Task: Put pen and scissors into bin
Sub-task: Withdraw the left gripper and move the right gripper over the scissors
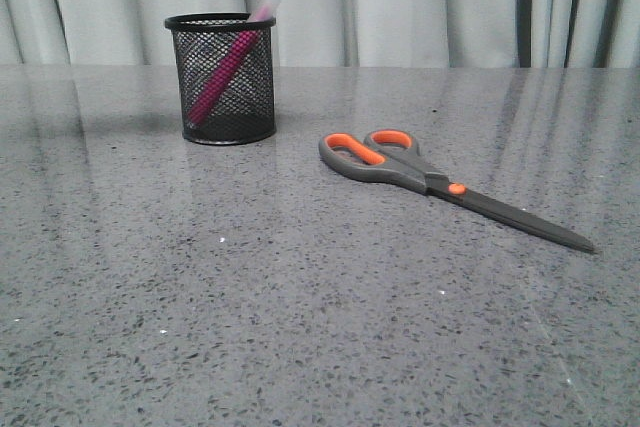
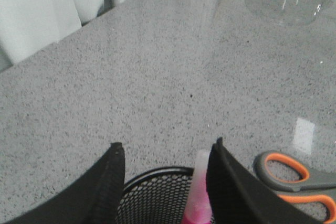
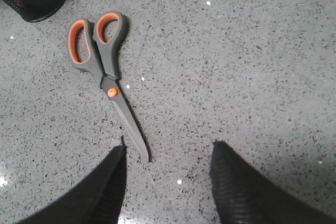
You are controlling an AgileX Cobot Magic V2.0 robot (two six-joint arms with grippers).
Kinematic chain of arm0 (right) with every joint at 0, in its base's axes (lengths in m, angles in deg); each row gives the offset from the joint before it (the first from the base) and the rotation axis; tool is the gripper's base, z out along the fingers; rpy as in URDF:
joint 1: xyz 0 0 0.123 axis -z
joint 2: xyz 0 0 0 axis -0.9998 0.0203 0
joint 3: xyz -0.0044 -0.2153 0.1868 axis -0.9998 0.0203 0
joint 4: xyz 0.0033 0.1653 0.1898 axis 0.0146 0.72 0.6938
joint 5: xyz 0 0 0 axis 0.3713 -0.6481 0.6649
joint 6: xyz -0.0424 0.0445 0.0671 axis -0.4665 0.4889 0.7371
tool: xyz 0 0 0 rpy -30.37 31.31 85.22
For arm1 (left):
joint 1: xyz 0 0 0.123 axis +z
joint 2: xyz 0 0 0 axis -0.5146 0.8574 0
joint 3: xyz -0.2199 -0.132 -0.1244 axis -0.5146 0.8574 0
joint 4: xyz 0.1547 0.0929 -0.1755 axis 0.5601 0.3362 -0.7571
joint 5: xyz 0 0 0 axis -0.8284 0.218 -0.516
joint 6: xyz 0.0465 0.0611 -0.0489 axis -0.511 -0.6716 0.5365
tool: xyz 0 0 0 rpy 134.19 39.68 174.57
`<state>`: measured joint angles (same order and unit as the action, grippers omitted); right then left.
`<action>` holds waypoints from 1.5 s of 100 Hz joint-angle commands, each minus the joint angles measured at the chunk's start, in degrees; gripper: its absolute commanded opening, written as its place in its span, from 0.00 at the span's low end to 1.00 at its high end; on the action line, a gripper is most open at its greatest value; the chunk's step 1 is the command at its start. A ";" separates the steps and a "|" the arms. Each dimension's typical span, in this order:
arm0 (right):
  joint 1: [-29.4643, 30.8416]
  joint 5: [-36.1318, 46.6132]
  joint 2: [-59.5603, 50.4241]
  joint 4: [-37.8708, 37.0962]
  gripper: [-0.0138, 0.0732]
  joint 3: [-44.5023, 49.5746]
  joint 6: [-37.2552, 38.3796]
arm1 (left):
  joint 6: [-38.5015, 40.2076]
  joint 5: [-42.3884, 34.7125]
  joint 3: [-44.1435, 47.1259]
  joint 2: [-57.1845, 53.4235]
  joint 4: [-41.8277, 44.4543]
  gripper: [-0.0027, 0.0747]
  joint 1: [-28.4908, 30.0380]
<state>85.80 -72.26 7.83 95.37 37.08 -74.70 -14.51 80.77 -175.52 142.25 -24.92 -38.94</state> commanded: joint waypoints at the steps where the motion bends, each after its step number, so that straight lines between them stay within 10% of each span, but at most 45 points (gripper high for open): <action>1: 0.23 2.52 0.23 0.81 0.54 -2.04 -0.63 | 0.59 1.16 -2.13 -5.67 -4.90 0.47 1.09; 30: 0.23 3.44 0.23 0.81 0.54 -2.04 -0.63 | 5.69 8.19 -2.47 -16.09 -2.51 0.01 7.76; 70: 0.12 5.17 0.23 4.94 0.54 -2.04 -5.76 | 20.97 2.04 0.74 -31.31 19.11 0.01 9.91; 97: 0.04 2.04 0.99 20.25 0.54 -2.17 -24.24 | 21.81 -15.05 20.72 -46.50 17.13 0.01 9.91; 150: -14.06 -6.84 23.11 13.55 0.54 -20.71 -29.15 | 21.26 -29.47 55.35 -81.21 5.76 0.01 9.91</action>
<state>73.59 -80.14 28.06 110.76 20.51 -103.04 6.44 53.95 -121.14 64.36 -14.40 -29.07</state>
